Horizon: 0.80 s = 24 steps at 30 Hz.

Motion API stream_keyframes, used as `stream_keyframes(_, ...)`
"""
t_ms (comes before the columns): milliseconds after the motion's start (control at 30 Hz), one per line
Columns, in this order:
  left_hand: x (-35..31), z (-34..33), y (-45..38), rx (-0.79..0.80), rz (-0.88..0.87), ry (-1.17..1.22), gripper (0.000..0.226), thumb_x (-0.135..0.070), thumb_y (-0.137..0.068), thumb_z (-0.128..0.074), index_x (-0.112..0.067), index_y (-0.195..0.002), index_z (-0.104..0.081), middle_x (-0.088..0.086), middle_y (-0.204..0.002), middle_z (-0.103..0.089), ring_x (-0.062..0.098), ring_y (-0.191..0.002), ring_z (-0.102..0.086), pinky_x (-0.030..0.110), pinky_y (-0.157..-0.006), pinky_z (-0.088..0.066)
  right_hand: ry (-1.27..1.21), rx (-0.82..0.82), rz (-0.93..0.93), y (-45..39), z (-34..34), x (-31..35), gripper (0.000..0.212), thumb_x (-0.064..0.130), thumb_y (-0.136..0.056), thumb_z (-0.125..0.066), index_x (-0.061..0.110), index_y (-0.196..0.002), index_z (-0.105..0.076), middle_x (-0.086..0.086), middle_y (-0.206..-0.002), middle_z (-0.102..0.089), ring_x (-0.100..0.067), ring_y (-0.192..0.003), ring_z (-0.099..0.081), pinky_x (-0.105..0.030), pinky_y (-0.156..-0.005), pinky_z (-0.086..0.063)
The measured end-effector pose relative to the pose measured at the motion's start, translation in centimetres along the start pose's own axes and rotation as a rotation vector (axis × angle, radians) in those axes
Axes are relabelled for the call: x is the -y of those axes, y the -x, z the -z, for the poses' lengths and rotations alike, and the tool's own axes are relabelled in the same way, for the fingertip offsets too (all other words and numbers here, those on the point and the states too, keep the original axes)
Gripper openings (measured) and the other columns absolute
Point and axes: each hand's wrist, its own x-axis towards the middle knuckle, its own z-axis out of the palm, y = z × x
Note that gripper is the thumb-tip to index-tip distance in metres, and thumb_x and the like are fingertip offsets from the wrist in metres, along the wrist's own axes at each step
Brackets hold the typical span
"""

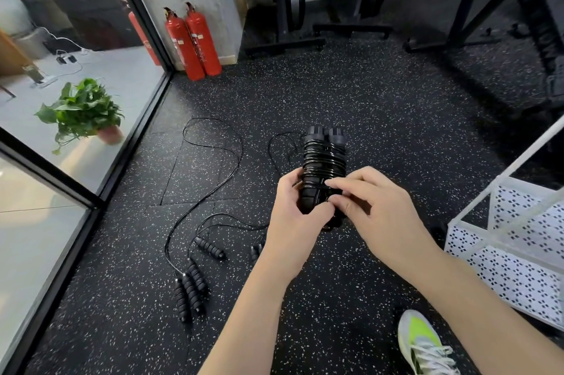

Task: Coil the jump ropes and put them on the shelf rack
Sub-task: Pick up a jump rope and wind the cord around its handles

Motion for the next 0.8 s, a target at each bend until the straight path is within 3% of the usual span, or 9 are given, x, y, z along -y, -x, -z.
stream_keyframes(100,0.1,0.0,0.1,0.055,0.014,-0.028,0.066,-0.013,-0.071,-0.068,-0.034,-0.131,-0.052,-0.001,-0.121,-0.070,0.022,-0.113,-0.067,0.045,-0.093,-0.058,0.029,0.066,-0.067,-0.1,0.2,0.2,0.017,0.013,-0.093,-0.071,0.024,-0.106,-0.072,0.017,-0.089,-0.053,0.002,-0.089,-0.054,-0.004,-0.075,-0.038)
stream_keyframes(267,-0.1,-0.5,0.4,0.132,0.021,-0.140,0.064,-0.026,-0.073,-0.067,-0.042,-0.132,-0.048,-0.005,-0.127,-0.065,0.019,-0.114,-0.065,0.048,-0.098,-0.056,0.103,0.164,-0.202,0.0,0.7,-0.2,0.015,0.023,-0.098,-0.062,0.033,-0.092,-0.052,0.015,-0.088,-0.046,0.002,-0.083,-0.047,-0.014,-0.066,-0.038)
stream_keyframes(333,-0.5,-0.7,0.5,0.156,0.022,-0.175,0.066,-0.022,-0.075,-0.064,-0.040,-0.136,-0.044,-0.005,-0.126,-0.064,0.018,-0.110,-0.065,0.047,-0.096,-0.057,0.133,0.167,-0.210,0.0,0.9,-0.2,0.016,0.026,-0.098,-0.061,0.034,-0.090,-0.050,0.015,-0.088,-0.046,0.001,-0.081,-0.048,-0.017,-0.065,-0.036)
stream_keyframes(467,-0.8,-0.2,0.5,0.207,0.011,-0.245,0.076,-0.020,-0.075,-0.068,-0.040,-0.142,-0.038,-0.005,-0.123,-0.064,0.015,-0.102,-0.065,0.045,-0.095,-0.057,0.138,0.193,-0.165,-0.2,1.4,0.0,0.015,0.031,-0.098,-0.060,0.037,-0.089,-0.050,0.016,-0.089,-0.048,0.001,-0.086,-0.049,-0.016,-0.066,-0.039)
stream_keyframes(633,-1.0,0.0,0.8,0.231,-0.004,-0.222,0.073,-0.028,-0.082,-0.073,-0.039,-0.144,-0.037,-0.007,-0.126,-0.064,0.008,-0.108,-0.065,0.035,-0.093,-0.056,0.051,0.201,-0.134,-0.5,2.2,-0.3,0.015,0.027,-0.093,-0.065,0.037,-0.087,-0.056,0.012,-0.085,-0.052,-0.005,-0.077,-0.053,-0.016,-0.065,-0.042)
stream_keyframes(800,-0.7,0.0,0.7,0.226,-0.017,-0.173,0.072,-0.018,-0.088,-0.074,-0.042,-0.144,-0.037,-0.009,-0.134,-0.062,0.008,-0.121,-0.062,0.037,-0.100,-0.054,-0.040,0.181,-0.142,-0.4,2.7,0.0,0.016,0.024,-0.087,-0.072,0.035,-0.090,-0.061,0.011,-0.080,-0.057,-0.007,-0.075,-0.056,-0.018,-0.067,-0.047)
